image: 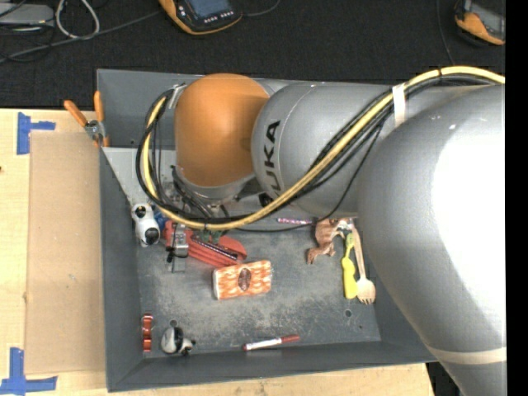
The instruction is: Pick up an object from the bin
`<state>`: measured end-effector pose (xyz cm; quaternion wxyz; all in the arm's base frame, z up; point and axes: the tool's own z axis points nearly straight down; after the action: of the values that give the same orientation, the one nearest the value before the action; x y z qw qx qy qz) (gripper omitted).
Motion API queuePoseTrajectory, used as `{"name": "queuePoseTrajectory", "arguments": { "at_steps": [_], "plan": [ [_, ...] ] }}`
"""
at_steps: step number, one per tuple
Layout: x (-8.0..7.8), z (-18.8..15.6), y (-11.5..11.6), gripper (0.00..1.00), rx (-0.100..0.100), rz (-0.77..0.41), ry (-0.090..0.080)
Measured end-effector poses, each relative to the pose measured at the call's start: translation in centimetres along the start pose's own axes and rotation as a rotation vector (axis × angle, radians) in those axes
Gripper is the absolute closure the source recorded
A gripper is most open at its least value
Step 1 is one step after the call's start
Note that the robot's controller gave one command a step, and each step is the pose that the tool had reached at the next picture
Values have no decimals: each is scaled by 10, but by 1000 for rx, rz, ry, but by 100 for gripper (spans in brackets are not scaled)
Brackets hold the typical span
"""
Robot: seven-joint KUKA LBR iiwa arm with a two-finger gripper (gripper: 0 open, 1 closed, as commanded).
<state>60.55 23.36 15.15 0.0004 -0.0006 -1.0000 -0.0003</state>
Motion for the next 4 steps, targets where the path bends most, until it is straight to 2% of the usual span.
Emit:
{"name": "queuePoseTrajectory", "arguments": {
  "at_steps": [1, 2, 3, 4],
  "plan": [
    [5, 51, -52, 0, -1, -83, 1],
    [-4, 43, -89, 0, -5, 3, -4],
    [10, 35, -154, 0, -3, -48, -3],
    [-2, 63, -169, 0, -4, 97, -10]
  ]
}}
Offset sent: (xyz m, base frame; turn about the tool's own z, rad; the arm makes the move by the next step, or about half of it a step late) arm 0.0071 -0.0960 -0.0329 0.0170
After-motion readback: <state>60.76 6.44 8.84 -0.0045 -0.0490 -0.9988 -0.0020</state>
